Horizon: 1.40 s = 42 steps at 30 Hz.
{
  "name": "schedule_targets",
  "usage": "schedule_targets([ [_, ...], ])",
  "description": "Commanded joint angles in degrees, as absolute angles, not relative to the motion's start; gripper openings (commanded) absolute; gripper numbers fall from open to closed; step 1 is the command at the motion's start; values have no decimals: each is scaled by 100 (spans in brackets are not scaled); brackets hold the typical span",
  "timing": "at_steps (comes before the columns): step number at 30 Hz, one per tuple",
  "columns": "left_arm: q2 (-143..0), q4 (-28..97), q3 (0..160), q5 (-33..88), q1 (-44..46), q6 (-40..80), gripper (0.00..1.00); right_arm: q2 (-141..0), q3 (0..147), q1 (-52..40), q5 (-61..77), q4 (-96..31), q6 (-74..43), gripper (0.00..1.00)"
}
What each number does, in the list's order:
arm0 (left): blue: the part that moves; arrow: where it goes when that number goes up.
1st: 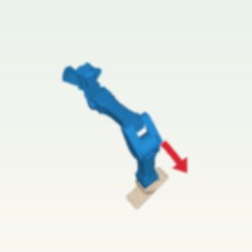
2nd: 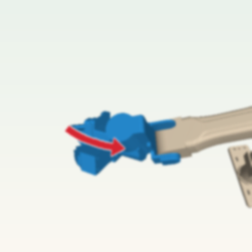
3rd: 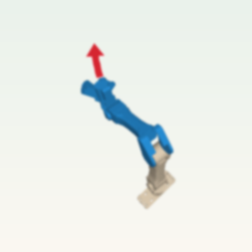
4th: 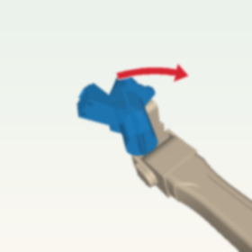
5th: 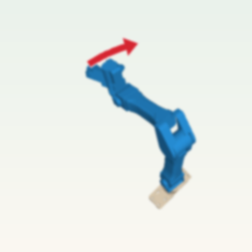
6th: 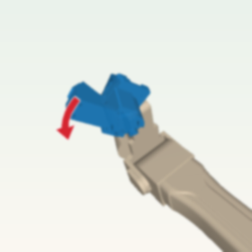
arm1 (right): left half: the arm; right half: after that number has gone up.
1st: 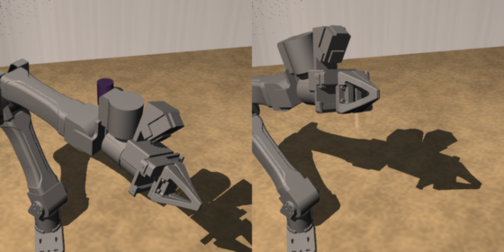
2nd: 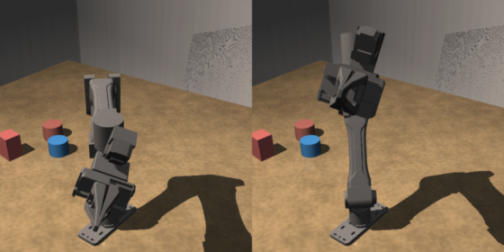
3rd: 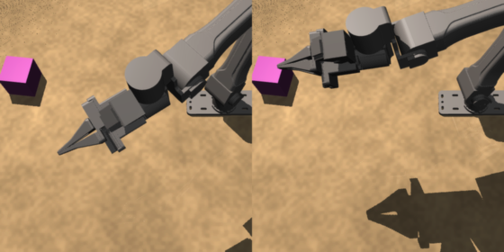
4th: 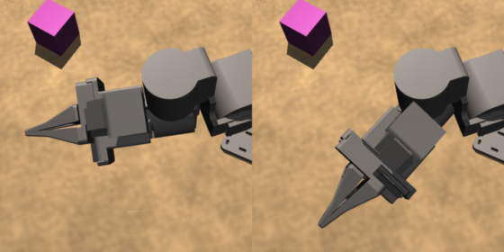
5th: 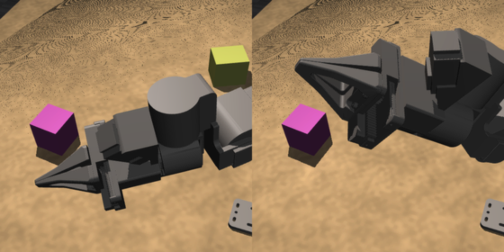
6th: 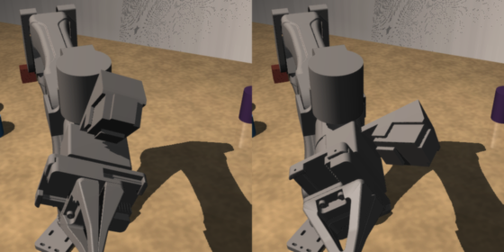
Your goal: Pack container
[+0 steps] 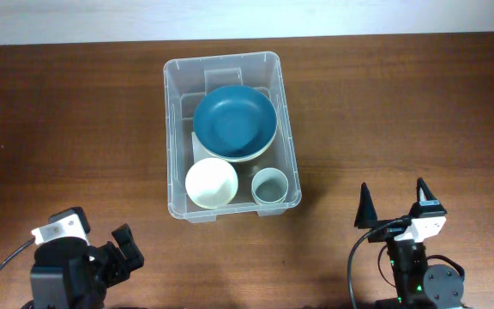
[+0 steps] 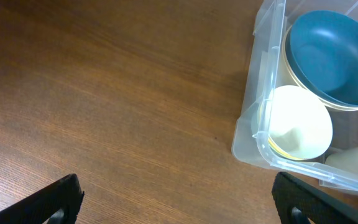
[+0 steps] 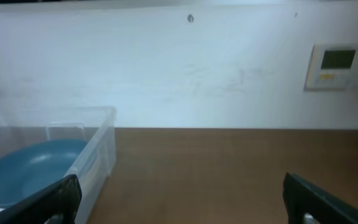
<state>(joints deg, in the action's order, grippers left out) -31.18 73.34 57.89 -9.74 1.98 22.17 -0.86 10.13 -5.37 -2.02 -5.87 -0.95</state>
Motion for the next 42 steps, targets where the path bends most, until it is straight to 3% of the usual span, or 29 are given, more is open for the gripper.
schedule_targets([
  [1, -3100, 7334, 5767, -1035, 209, 2292, 99, -19, 635, -572, -193, -45, 386, 99],
  [8, -3100, 7334, 5767, -1035, 209, 2292, 99, -19, 40, -554, -261, 226, 429, 99],
  [17, -3100, 7334, 5767, -1035, 209, 2292, 99, -21, 32, -329, -257, -447, 408, 99],
  [42, -3100, 7334, 5767, -1035, 209, 2292, 99, -40, 32, -331, -257, -447, 408, 99],
])
